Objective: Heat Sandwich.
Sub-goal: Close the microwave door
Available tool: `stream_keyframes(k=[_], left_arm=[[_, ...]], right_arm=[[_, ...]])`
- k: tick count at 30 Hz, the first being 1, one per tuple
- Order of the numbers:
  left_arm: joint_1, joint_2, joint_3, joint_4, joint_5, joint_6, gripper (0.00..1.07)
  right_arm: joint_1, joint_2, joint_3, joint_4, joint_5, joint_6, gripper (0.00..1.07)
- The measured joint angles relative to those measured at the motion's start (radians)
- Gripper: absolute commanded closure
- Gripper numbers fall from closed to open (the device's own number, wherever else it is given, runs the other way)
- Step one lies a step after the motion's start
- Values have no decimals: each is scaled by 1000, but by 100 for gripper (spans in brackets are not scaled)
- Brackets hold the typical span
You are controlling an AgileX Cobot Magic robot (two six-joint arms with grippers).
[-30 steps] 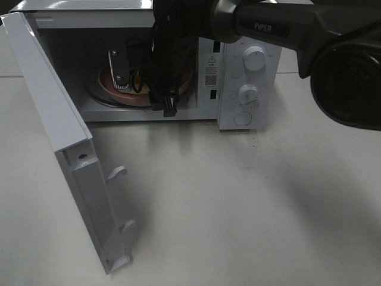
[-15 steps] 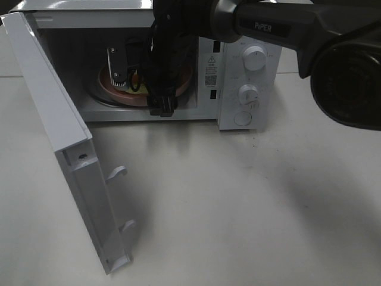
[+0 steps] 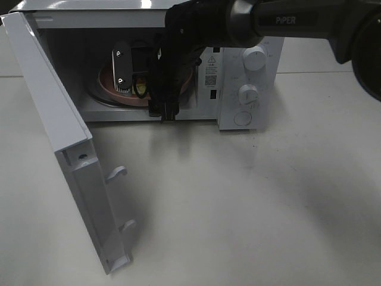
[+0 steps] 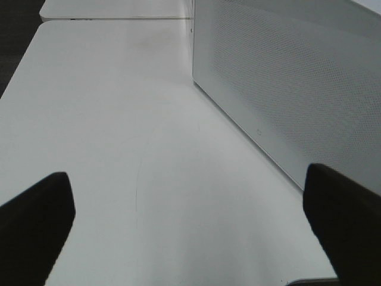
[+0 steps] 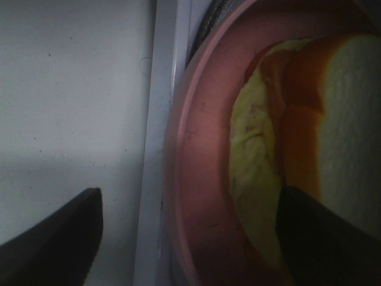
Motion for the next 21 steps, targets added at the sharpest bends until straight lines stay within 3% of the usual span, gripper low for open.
stream_keyframes(k=[7,10,13,21], left_arm=[[0,0,0,0,0,0,5],[0,0,0,0,0,0,5],[0,0,0,0,0,0,5],[0,0,0,0,0,0,5]], right_arm=[[0,-115,238,4,-162,1,31],[0,-142,282,4,-188,1,28],[0,-198,356,4,-223,20,20],[0,-309,509,4,-268,54,18]])
